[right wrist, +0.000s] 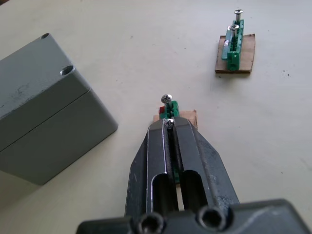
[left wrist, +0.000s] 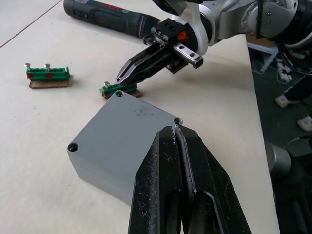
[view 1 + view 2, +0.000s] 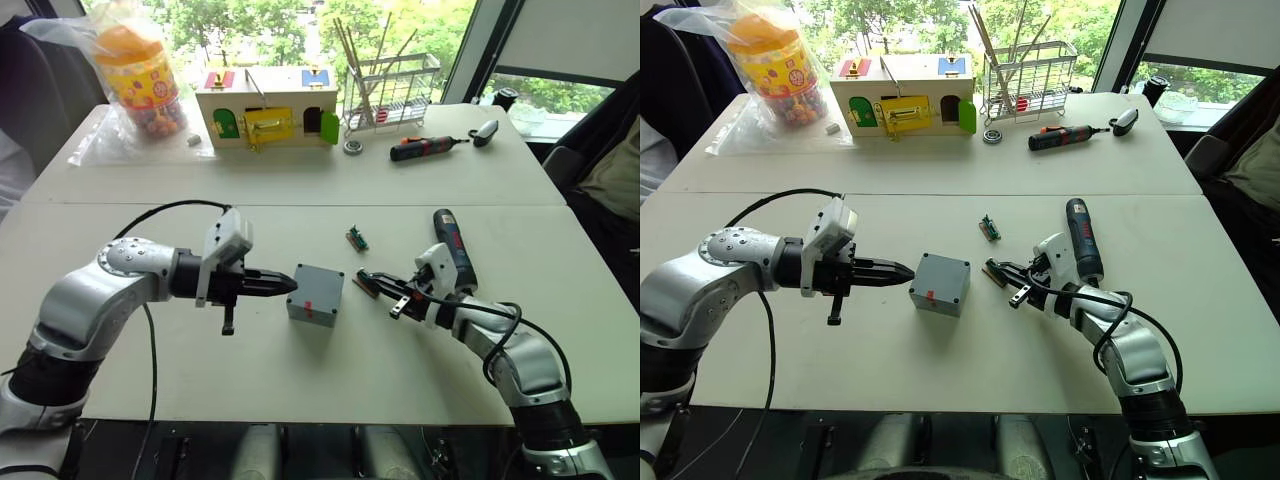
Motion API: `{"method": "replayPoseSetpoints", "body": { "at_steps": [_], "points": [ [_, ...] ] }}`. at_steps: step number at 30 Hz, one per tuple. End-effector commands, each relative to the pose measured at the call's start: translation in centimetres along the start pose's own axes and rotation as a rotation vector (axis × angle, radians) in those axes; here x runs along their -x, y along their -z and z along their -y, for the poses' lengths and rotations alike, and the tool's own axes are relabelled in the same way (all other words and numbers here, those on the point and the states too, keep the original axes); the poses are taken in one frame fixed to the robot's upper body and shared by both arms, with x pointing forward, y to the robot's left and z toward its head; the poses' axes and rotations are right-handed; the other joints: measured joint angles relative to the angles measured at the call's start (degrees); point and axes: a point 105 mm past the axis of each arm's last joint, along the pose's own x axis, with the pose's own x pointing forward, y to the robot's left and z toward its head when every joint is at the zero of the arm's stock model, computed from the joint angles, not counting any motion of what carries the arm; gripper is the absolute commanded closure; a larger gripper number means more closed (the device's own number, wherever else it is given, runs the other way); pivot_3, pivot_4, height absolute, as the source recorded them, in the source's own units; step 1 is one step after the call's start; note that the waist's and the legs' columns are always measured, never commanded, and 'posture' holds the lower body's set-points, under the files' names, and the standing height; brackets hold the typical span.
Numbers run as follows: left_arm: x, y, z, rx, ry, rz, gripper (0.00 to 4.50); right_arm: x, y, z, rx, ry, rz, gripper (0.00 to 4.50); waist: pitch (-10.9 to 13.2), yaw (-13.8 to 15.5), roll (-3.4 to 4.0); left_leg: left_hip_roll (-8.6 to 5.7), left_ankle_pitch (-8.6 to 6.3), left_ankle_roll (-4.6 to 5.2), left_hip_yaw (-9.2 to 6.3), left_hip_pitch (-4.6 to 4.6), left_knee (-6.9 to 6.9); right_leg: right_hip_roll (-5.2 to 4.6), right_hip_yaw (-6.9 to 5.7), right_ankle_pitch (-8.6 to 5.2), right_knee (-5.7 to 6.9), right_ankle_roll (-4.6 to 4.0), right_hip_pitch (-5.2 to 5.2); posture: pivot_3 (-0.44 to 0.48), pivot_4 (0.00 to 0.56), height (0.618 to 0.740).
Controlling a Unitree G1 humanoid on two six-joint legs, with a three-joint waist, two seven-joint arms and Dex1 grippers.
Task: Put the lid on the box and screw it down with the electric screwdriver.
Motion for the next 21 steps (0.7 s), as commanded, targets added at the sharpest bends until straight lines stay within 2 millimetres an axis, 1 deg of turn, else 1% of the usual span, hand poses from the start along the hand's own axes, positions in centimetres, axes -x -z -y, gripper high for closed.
{"method": "replayPoseSetpoints", "body": {
  "at_steps": [1,6,9,12,14,16,17,21],
  "points": [
    [0.1,-0.9,-0.2,-0.039,-0.006,0.016,4.50,0.4,-2.2,0.3,0.059,0.004,0.066,4.45,0.00,-0.01,0.00,0.00,0.00,0.00,0.00,0.00,0.00,0.00,0.00,0.00,0.00,0.00,0.00,0.000,0.150,0.736],
    [0.5,-1.1,-0.8,-0.025,-0.026,0.034,4.50,0.8,-3.5,0.4,0.060,0.010,0.105,4.45,0.00,0.00,0.00,0.00,0.00,0.00,0.00,0.00,0.00,0.00,0.00,0.00,0.00,0.00,0.00,0.000,0.150,0.736],
    [0.9,-1.2,-1.0,-0.016,-0.040,0.037,4.50,1.3,-5.2,0.0,0.073,-0.002,0.146,4.45,0.01,-0.01,0.01,0.00,0.00,0.00,0.00,0.00,0.00,0.00,0.00,0.00,0.00,0.00,-0.01,0.000,0.150,0.736],
    [1.6,-1.0,-1.2,-0.005,-0.056,0.031,4.50,1.6,-7.0,-1.2,0.068,-0.046,0.198,4.45,0.01,-0.11,0.02,0.01,0.00,0.00,0.00,-0.01,0.00,0.01,0.00,0.00,0.01,0.00,-0.03,0.000,0.150,0.736],
    [1.9,-0.7,-1.1,0.006,-0.057,0.020,4.50,1.4,-7.7,-3.1,0.037,-0.136,0.224,4.45,0.01,-0.13,0.02,0.03,0.00,0.00,-0.02,-0.01,-0.01,0.01,0.00,0.00,0.02,0.00,-0.03,0.000,0.150,0.736],
    [2.1,-0.3,-1.0,0.012,-0.053,0.008,4.50,1.0,-7.9,-4.7,0.029,-0.206,0.223,4.45,0.01,-0.12,0.02,0.04,0.00,0.00,-0.02,-0.01,-0.01,0.01,0.00,0.00,0.02,0.00,-0.02,0.000,0.150,0.736],
    [2.1,-0.2,-1.0,0.013,-0.056,0.006,4.50,0.7,-7.7,-5.1,0.025,-0.215,0.219,4.45,0.01,-0.11,0.02,0.04,0.00,0.00,-0.03,0.00,-0.01,0.01,0.00,0.00,0.02,0.00,-0.02,0.000,0.150,0.736],
    [2.0,-0.2,-1.2,0.016,-0.070,0.012,4.50,-0.2,-6.8,-5.2,0.021,-0.214,0.194,4.45,0.02,0.21,0.02,-0.01,0.00,0.00,-0.02,-0.01,0.00,-0.04,-0.01,0.00,0.02,0.00,0.00,0.000,0.150,0.736]
  ]
}}
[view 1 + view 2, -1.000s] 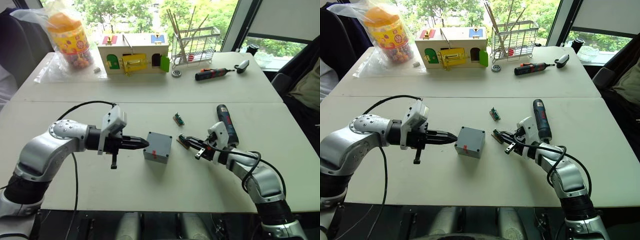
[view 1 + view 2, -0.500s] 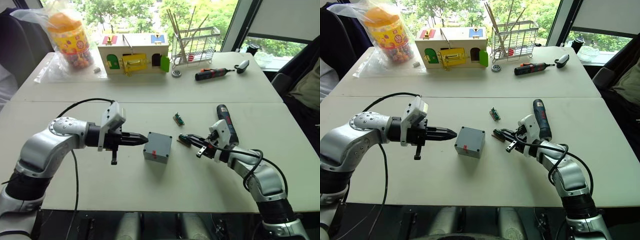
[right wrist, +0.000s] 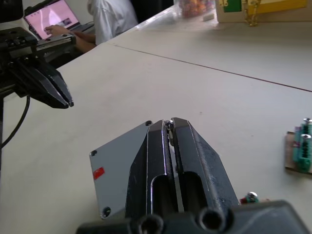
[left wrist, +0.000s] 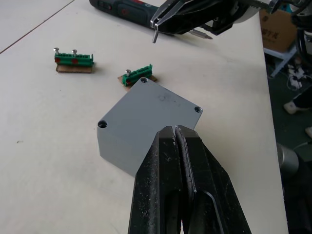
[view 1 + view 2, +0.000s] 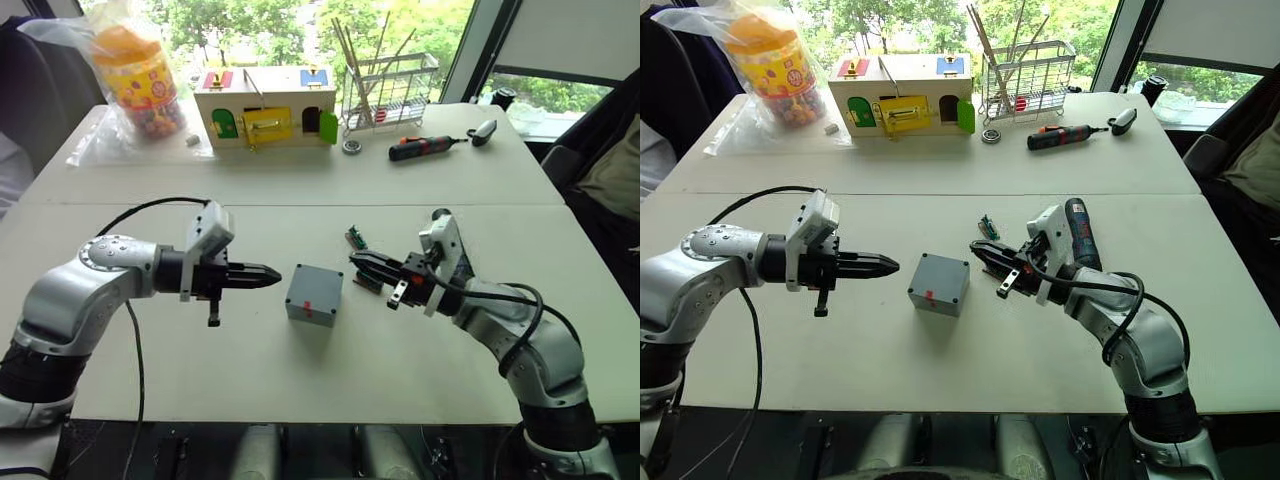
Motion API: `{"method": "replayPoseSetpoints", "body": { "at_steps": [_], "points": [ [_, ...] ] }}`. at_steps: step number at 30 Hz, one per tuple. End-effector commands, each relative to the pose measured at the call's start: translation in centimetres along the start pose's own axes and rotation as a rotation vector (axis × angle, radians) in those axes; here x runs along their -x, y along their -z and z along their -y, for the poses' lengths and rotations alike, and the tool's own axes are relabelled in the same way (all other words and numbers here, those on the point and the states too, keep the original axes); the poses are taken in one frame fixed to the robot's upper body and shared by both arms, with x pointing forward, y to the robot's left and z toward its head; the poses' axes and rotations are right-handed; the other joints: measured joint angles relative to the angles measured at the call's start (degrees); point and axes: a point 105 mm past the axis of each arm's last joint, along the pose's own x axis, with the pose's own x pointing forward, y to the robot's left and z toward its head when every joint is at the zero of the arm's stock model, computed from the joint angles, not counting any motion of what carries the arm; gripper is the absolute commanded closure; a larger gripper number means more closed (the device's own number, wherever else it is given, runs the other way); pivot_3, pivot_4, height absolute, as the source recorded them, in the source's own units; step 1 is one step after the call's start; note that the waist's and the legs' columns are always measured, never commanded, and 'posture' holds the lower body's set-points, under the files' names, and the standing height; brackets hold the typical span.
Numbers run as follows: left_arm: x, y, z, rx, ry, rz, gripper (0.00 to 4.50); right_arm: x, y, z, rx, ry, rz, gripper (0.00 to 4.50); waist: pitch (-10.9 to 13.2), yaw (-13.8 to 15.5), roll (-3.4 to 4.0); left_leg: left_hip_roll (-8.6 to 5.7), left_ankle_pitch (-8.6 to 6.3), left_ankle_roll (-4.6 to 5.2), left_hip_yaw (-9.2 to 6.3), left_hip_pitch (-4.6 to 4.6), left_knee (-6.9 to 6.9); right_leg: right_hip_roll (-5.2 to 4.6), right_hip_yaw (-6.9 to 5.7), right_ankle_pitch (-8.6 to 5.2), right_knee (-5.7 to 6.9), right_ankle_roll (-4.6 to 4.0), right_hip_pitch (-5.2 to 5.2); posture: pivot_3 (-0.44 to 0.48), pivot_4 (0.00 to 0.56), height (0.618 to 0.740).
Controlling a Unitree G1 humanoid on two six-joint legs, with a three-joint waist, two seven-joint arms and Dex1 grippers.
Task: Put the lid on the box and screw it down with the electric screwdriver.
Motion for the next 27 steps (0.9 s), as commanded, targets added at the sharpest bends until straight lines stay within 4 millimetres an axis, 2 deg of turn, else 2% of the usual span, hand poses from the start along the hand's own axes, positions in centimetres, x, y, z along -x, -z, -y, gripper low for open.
{"method": "replayPoseSetpoints", "body": {
  "at_steps": [1,10,27],
  "points": [
    [0.3,-0.7,0.0,-0.025,-0.013,0.021,4.50,-0.3,-0.1,0.3,0.007,0.008,0.023,4.45,0.00,0.06,0.00,-0.01,0.00,0.00,0.00,0.00,0.01,0.00,0.00,0.00,0.00,0.00,0.01,0.000,0.150,0.736],
    [0.0,-0.7,0.0,-0.025,-0.021,0.028,4.50,-0.6,0.9,1.4,0.009,0.025,0.001,4.45,0.00,-0.30,0.00,0.02,0.00,0.00,0.01,0.00,0.01,0.03,0.00,0.00,0.00,0.00,-0.02,0.000,0.150,0.736],
    [-0.2,-0.4,-0.2,-0.028,-0.030,0.025,4.50,-0.7,1.6,1.2,0.011,0.013,-0.023,4.45,0.00,-0.23,0.01,0.02,0.00,0.00,0.01,0.00,0.00,0.02,0.00,0.00,0.00,0.00,-0.02,0.000,0.150,0.736]
  ]
}}
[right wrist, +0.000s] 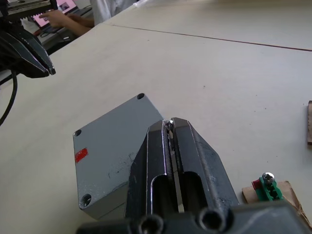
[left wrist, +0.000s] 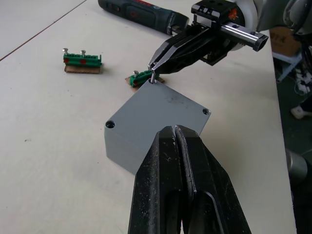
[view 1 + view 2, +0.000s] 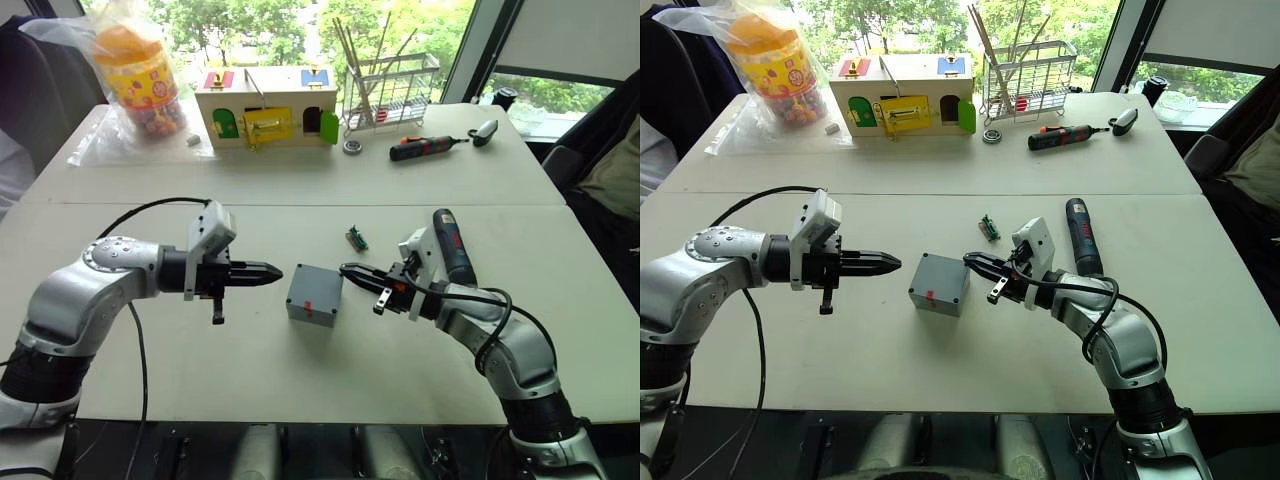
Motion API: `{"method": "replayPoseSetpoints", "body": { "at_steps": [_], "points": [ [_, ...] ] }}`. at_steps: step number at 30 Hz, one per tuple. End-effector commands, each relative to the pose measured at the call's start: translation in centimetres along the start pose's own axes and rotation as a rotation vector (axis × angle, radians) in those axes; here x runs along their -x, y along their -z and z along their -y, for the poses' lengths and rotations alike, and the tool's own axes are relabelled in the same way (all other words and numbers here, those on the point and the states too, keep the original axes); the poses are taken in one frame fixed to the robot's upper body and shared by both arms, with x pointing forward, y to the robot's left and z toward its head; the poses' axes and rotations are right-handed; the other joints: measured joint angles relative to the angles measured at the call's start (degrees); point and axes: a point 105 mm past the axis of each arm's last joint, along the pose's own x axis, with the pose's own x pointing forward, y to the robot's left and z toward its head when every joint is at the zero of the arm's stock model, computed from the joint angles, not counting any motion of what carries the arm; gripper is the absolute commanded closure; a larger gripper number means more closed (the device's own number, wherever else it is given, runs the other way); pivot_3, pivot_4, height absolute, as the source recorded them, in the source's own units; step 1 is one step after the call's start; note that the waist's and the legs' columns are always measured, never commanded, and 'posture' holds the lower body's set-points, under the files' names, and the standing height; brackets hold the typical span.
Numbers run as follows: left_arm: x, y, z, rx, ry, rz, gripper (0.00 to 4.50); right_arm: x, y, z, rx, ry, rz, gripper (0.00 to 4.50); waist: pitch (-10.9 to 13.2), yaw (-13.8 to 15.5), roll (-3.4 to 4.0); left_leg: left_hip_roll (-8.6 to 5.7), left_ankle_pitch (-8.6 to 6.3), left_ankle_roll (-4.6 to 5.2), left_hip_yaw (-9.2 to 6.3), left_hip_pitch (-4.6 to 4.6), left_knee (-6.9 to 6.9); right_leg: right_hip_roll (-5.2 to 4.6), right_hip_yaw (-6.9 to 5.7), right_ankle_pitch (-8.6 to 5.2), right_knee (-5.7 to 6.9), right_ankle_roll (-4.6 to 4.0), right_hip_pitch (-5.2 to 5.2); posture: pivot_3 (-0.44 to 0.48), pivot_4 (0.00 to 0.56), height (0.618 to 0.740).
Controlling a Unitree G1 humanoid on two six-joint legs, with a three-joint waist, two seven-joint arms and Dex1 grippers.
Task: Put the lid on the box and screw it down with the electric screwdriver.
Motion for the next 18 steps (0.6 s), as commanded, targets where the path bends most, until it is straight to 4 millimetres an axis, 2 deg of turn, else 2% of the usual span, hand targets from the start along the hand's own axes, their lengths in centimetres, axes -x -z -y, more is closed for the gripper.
{"method": "replayPoseSetpoints", "body": {
  "at_steps": [1,15,18],
  "points": [
    [0.08,-0.44,0.02,-0.029,-0.003,0.013,4.50,-0.07,-0.75,-0.15,0.035,-0.007,0.025,4.45,0.00,0.00,0.00,0.00,0.00,0.00,0.00,0.00,0.00,0.00,0.00,0.00,0.00,0.00,0.00,0.000,0.150,0.736],
    [-0.09,-0.39,-0.07,-0.032,-0.005,0.015,4.50,-0.47,-0.05,-0.11,0.045,-0.020,-0.010,4.45,0.00,0.00,0.00,0.00,0.00,0.00,0.00,0.00,0.00,0.00,0.00,0.00,0.00,0.00,0.00,0.000,0.150,0.736],
    [-0.16,-0.40,-0.03,-0.031,-0.002,0.018,4.50,-0.54,-0.21,-0.09,0.054,-0.020,-0.008,3.51,0.00,0.00,0.00,0.00,0.00,0.00,0.00,0.00,0.00,0.00,0.00,0.00,0.00,0.00,0.00,0.000,0.150,0.736]
  ]
}}
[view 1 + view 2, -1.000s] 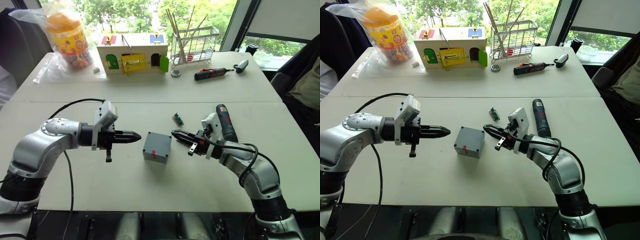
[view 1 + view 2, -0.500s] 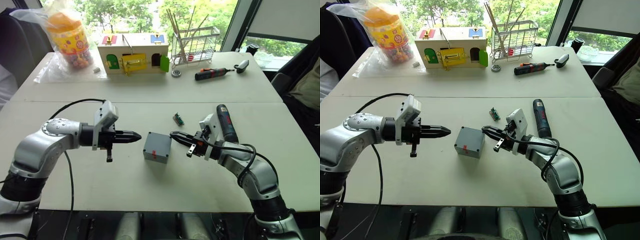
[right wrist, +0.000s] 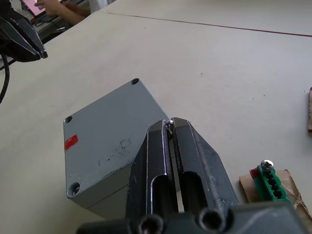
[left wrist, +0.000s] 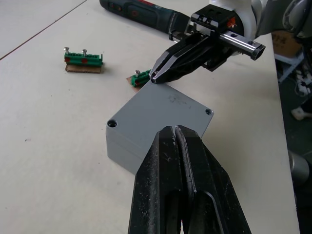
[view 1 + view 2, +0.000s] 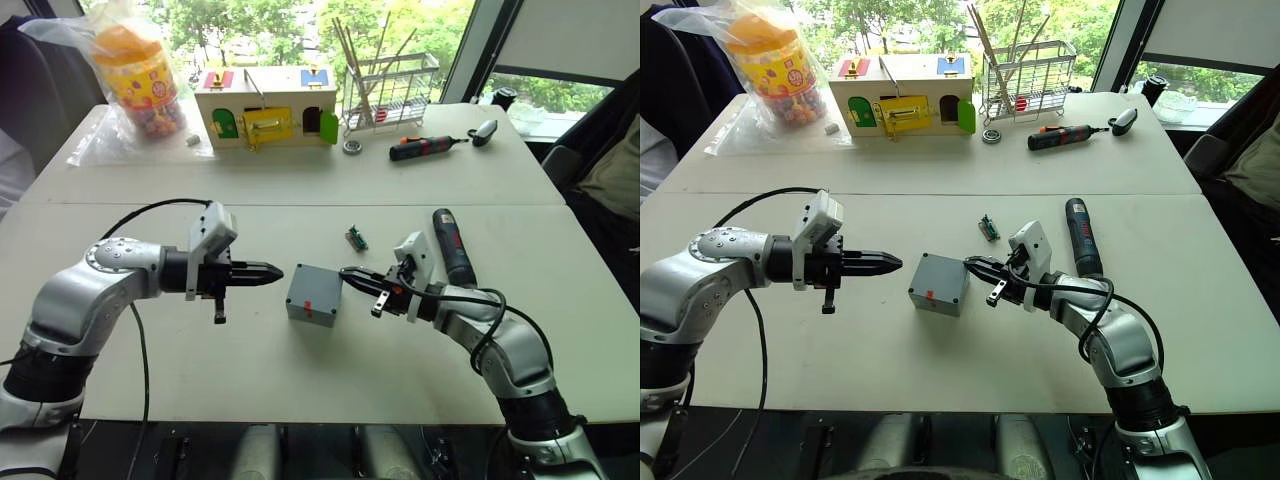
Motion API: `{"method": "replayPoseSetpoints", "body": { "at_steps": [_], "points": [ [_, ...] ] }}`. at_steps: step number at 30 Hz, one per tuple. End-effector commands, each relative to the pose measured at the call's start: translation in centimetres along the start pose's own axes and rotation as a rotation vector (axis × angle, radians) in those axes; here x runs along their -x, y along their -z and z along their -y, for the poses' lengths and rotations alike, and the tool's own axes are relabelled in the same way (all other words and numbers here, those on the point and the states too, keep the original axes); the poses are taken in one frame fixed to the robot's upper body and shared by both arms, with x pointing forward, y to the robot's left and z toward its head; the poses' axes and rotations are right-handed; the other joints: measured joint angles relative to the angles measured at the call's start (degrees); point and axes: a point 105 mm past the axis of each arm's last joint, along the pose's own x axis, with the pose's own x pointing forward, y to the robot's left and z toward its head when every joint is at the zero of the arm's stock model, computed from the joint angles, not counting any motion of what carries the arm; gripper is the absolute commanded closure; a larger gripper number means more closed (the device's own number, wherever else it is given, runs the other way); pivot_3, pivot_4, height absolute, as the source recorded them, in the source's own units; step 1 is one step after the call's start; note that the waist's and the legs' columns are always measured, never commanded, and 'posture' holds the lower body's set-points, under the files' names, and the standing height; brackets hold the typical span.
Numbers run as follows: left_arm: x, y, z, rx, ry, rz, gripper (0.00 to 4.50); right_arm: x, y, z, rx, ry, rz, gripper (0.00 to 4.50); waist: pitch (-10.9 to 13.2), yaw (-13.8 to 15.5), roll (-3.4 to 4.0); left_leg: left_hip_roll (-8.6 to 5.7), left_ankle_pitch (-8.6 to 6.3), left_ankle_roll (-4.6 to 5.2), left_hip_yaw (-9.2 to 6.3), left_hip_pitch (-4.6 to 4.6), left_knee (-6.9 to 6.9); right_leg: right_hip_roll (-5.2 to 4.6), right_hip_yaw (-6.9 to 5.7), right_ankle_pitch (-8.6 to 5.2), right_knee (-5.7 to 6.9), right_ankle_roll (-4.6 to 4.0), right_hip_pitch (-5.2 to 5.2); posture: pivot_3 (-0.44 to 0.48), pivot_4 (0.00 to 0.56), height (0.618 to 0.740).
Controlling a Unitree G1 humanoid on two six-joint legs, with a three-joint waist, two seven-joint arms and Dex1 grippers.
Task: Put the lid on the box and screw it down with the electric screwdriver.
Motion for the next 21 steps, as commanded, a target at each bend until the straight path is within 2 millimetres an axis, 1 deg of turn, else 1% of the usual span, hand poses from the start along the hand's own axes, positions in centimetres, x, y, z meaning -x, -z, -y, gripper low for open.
{"method": "replayPoseSetpoints", "body": {
  "at_steps": [1,4,6,10,11,13,14,16,18,20,21],
  "points": [
    [0.0,-0.6,0.2,-0.037,0.002,0.015,4.50,-0.2,-1.3,-0.3,0.046,-0.017,0.036,3.03,0.00,0.02,0.00,0.00,0.00,0.00,0.00,0.00,0.00,0.00,0.00,0.00,0.00,0.00,0.00,0.000,0.150,0.736],
    [-0.2,-0.8,0.3,-0.035,0.011,0.030,4.50,0.2,-1.9,-0.2,0.062,-0.010,0.043,1.44,0.00,0.04,0.00,0.00,0.00,0.00,0.00,0.00,0.00,0.00,0.00,0.00,0.00,0.00,0.00,0.000,0.150,0.736],
    [-0.4,-1.1,0.3,-0.038,0.017,0.046,4.50,0.8,-2.6,0.1,0.072,0.003,0.051,0.59,0.00,0.07,0.00,0.00,0.00,0.00,0.00,0.00,0.00,-0.01,0.00,0.00,0.00,0.00,0.00,0.000,0.150,0.736],
    [-1.0,-1.7,0.5,-0.050,0.041,0.073,4.50,2.9,-4.5,1.0,0.089,0.046,0.067,0.59,0.01,0.23,0.02,-0.02,0.00,0.00,0.00,-0.02,0.01,-0.02,0.00,0.00,0.00,0.00,0.00,0.000,0.150,0.736],
    [-1.2,-1.9,0.8,-0.062,0.059,0.077,4.50,3.8,-5.3,1.8,0.093,0.090,0.067,0.59,0.01,0.22,0.01,-0.03,0.00,0.00,0.00,-0.02,0.01,-0.04,0.00,0.00,0.00,0.00,0.01,0.000,0.150,0.736],
    [-1.8,-2.6,1.4,-0.089,0.102,0.090,4.50,5.8,-6.6,3.6,0.107,0.169,0.029,0.01,0.01,0.25,0.02,-0.03,0.00,0.00,-0.01,-0.02,0.01,-0.04,-0.01,0.00,0.00,0.00,0.02,0.000,0.150,0.736],
    [-2.0,-2.9,1.7,-0.103,0.121,0.096,4.50,6.6,-7.0,4.2,0.112,0.195,0.003,0.01,0.01,0.29,0.02,-0.03,0.00,0.00,0.00,-0.02,0.01,-0.04,0.00,0.00,-0.01,0.00,0.03,0.000,0.150,0.736],
    [-2.7,-3.5,2.3,-0.151,0.155,0.096,4.50,8.4,-8.1,6.4,0.126,0.305,-0.061,0.01,0.04,0.29,0.02,-0.05,0.00,0.00,0.00,-0.02,0.02,-0.06,0.00,0.00,-0.01,0.00,0.04,0.000,0.150,0.736],
    [-3.2,-3.9,2.7,-0.202,0.177,0.093,4.50,10.3,-8.5,8.7,0.097,0.429,-0.179,0.01,0.04,0.22,0.04,-0.05,0.00,0.00,0.00,-0.03,0.02,-0.04,-0.01,0.00,-0.03,0.00,0.04,0.000,0.150,0.736],
    [-3.6,-4.4,2.8,-0.228,0.189,0.106,4.50,11.7,-8.2,9.4,0.017,0.474,-0.290,0.01,0.05,0.14,0.06,-0.04,0.00,0.01,0.02,-0.03,-0.01,-0.02,0.01,0.00,-0.04,0.00,0.01,0.000,0.150,0.736],
    [-3.7,-4.5,2.9,-0.244,0.193,0.105,4.50,12.3,-7.6,9.7,-0.037,0.491,-0.360,0.01,0.06,0.09,0.06,-0.02,0.00,0.01,0.02,-0.03,-0.01,0.01,0.01,0.00,-0.05,0.00,0.01,0.000,0.150,0.736]
  ]
}}
